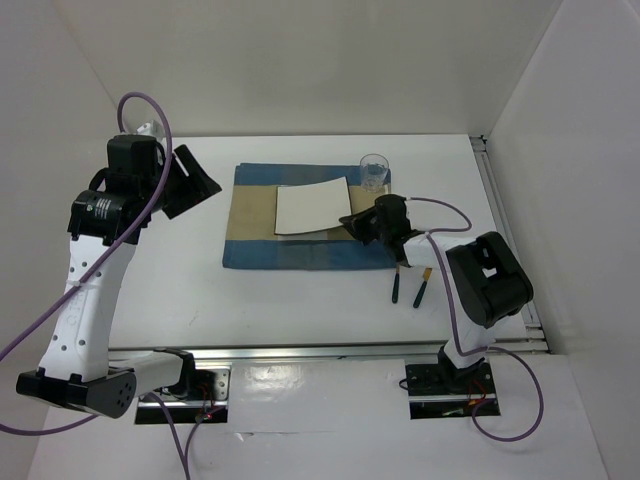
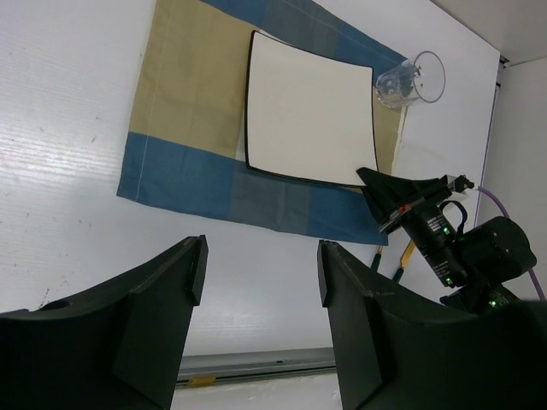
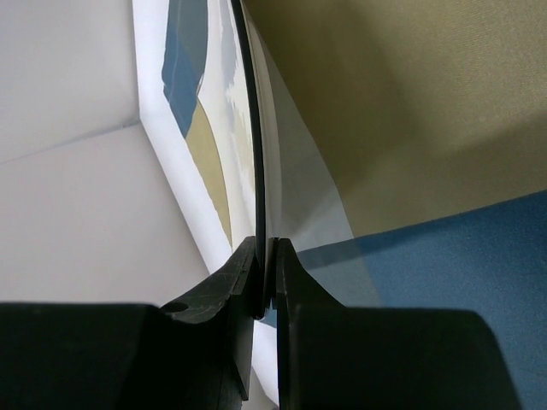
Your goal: Set the dinner table for one person
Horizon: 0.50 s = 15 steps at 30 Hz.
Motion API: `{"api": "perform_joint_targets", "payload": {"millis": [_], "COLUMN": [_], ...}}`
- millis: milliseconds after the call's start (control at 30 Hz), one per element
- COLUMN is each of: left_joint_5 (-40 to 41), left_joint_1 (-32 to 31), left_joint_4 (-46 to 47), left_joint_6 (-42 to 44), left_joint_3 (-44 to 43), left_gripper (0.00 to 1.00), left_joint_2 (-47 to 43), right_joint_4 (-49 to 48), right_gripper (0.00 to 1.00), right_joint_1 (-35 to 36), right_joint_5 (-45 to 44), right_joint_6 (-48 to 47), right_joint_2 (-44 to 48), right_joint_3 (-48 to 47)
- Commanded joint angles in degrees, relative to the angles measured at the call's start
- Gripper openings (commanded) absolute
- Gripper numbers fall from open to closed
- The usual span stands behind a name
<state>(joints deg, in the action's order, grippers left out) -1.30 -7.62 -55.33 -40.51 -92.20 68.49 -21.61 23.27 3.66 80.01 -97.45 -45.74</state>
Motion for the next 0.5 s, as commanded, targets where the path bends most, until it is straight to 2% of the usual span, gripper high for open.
{"api": "perform_joint_targets", "payload": {"millis": [0,133,200,300,400,433,467], "left_joint_5": [0.6,0.1,0.1,0.1,0.1,0.1,0.1], "left_joint_1": [-0.2,-0.2,-0.2,-0.2,-0.2,-0.2,-0.2], "left_joint_4": [0.8,1.3,1.3,1.3,1.3,1.3,1.3], "left_joint_6": [1.0,1.0,1.0,1.0,1.0,1.0,1.0], "left_joint_3": [-0.1,-0.1,-0.1,-0.1,-0.1,-0.1,-0.1], "left_gripper": [0.71,0.71,0.71,0.71,0.71,0.71,0.71], "left_joint_2": [-0.3,0.2,0.9,0.9,0.9,0.9,0.9], "right_joint_4": [-8.0,-2.1,-1.0,1.7,2.9,3.9,4.5], "right_gripper": [0.00,0.00,0.18,0.38,0.53,0.62,0.62], "right_joint_1": [0.8,1.3,1.9,2.4,2.4,2.4,2.4], "right_joint_5": [0.4,-1.2,-1.2,-1.7,-3.0,-3.0,-3.0], "right_joint_6": [1.3,1.8,1.8,1.2,0.1,0.1,0.1], "right_joint_2": [2.3,3.0,2.4,2.4,2.4,1.9,1.9], "right_joint_3": [-1.6,-1.1,-1.1,-1.6,-1.6,-2.2,-2.8]}}
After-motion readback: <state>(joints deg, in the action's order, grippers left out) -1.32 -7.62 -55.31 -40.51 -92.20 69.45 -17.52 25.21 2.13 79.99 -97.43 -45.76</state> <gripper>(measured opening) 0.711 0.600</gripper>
